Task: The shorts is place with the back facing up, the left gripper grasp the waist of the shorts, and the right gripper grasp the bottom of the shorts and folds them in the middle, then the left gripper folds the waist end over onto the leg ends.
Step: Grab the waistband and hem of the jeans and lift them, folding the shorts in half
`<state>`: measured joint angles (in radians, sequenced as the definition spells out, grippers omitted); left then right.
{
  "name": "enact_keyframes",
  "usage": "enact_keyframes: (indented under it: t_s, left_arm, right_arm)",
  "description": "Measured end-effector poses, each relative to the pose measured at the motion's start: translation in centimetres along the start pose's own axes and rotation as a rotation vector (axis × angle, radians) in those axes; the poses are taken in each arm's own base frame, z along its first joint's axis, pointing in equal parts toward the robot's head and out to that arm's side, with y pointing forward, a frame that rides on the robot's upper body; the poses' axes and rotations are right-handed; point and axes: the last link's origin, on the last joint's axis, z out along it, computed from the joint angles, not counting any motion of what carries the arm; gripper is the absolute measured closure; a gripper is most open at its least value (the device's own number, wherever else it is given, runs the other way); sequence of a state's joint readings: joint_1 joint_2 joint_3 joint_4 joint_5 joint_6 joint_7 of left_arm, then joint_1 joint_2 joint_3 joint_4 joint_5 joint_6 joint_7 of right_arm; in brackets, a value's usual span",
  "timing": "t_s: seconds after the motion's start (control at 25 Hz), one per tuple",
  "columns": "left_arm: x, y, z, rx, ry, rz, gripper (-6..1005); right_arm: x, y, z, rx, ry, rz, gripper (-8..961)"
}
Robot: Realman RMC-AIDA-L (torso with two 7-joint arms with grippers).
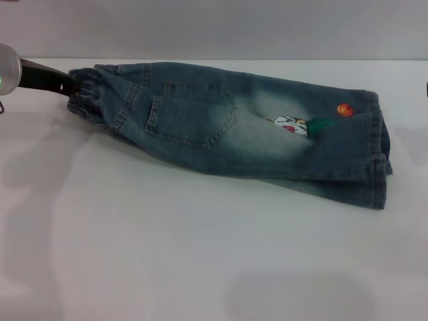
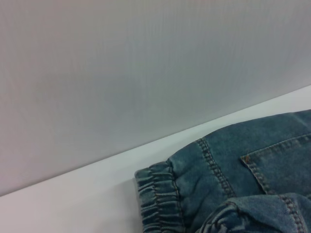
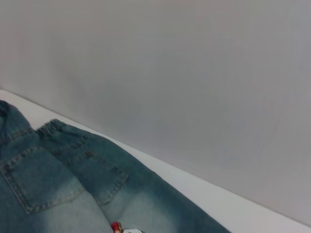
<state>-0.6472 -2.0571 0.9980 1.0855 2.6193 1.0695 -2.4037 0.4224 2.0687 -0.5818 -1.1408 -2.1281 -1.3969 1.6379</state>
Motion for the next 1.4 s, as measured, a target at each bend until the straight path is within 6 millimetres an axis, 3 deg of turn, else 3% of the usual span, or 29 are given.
enact_keyframes:
  t_s: [0.6, 0.68, 0.92, 1.4]
  left_arm:
    - [0.9, 0.3, 0.1, -0.004, 0.014, 0.012, 937]
    - [1.0, 0.3, 0.1, -0.005, 0.016, 0.013, 937]
    - [1.0, 0.4, 0.1, -0.005, 0.016, 0.005, 935]
    - [0.9, 0.4, 0.1, -0.006, 0.01, -0.006, 932]
  right_arm:
    - [2.9, 0.4, 1.9, -0.002, 0.079, 0.094, 795]
    - [3.4, 0.5, 2.7, 0.007, 0.092, 0.107, 593]
    - [4.2, 0.7, 4.0, 0.03, 0.121, 0.154, 511]
    - [5.3, 1.3, 4.6, 0.014, 0.177, 0.359, 512]
